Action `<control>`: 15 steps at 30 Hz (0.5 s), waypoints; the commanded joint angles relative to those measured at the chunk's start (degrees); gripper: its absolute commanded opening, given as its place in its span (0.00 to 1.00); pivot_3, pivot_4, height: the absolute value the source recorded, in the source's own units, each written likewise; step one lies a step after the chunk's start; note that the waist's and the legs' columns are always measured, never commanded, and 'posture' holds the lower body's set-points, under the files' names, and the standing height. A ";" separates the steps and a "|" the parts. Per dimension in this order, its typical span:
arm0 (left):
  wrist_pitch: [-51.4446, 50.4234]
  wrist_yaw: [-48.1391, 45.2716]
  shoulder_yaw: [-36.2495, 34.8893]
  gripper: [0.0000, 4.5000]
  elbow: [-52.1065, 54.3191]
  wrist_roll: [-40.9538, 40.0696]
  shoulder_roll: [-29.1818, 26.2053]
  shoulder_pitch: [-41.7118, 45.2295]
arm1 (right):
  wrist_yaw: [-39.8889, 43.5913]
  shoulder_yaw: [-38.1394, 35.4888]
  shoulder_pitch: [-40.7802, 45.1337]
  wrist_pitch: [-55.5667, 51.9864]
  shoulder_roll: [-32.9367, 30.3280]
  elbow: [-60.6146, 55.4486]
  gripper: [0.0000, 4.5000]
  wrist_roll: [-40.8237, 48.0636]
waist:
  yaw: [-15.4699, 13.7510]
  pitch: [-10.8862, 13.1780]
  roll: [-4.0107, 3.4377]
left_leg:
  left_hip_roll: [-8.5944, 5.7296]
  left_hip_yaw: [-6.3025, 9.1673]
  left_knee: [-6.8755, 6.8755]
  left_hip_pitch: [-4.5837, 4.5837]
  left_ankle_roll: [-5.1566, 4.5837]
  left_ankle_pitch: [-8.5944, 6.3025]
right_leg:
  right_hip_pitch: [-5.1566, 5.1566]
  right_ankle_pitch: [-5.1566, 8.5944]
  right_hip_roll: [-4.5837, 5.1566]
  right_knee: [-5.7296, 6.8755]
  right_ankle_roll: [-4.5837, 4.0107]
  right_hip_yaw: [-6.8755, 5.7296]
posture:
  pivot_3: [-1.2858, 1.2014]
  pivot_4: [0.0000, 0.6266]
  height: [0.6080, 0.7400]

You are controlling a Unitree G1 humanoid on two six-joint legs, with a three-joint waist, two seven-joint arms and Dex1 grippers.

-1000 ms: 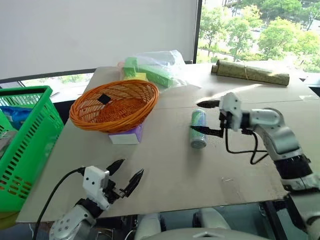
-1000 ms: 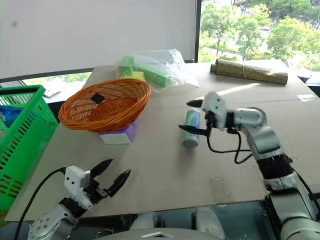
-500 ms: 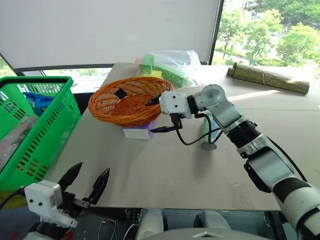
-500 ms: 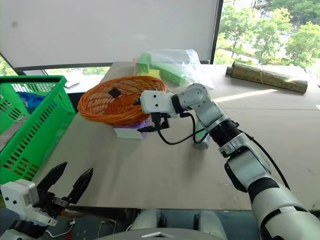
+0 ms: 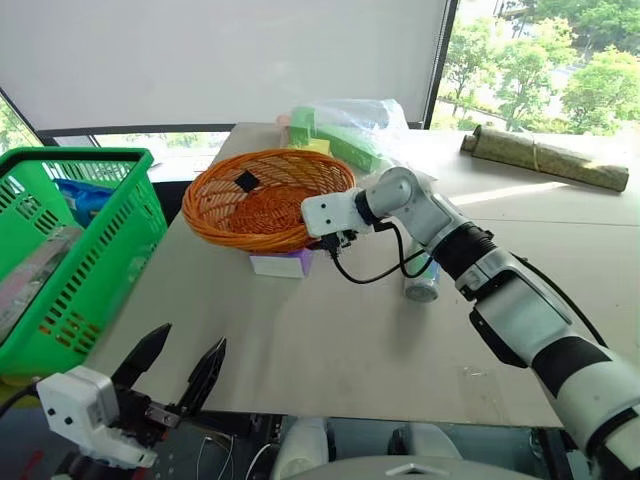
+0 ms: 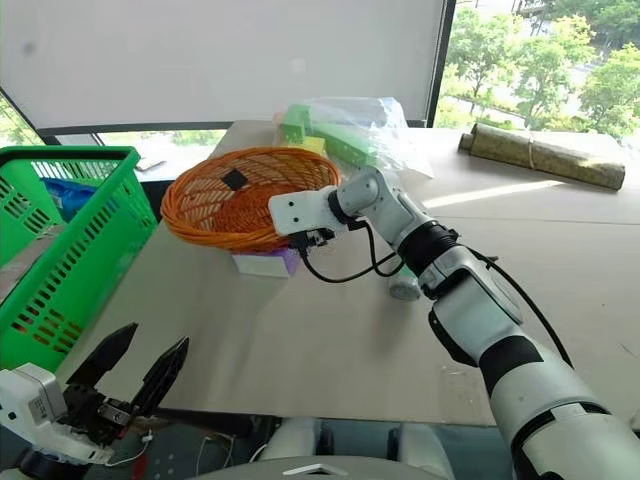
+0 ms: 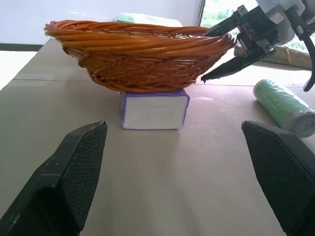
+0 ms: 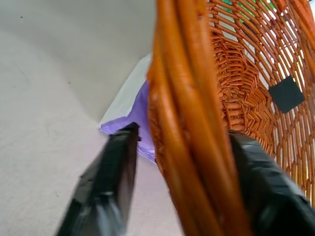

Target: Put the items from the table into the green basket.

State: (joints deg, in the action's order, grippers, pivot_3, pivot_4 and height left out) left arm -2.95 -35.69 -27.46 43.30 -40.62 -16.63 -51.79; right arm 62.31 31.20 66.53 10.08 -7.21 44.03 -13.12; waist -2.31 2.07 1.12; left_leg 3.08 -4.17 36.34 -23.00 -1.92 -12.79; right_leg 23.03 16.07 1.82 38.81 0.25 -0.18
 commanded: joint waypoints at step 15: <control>-13.40 5.50 12.50 1.00 -3.62 1.90 -11.46 31.83 | -0.32 -13.32 -7.54 -14.00 -28.65 -22.54 0.09 -1.54 | 0.42 -0.08 -0.03 | -0.10 0.04 0.30 -0.74 -0.03 0.05 | 0.42 -0.09 0.03 0.04 0.10 -0.19 | 0.51 0.00 1.00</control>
State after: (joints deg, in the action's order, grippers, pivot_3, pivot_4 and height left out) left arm -14.73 -30.66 -17.24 40.77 -39.68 -27.14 -23.06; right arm 62.99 20.78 59.86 -1.89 -33.38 23.01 -13.72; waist -1.90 1.99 1.09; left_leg 2.93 -4.12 36.65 -23.75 -1.96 -12.74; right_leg 23.43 15.95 1.78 38.86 0.39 -0.37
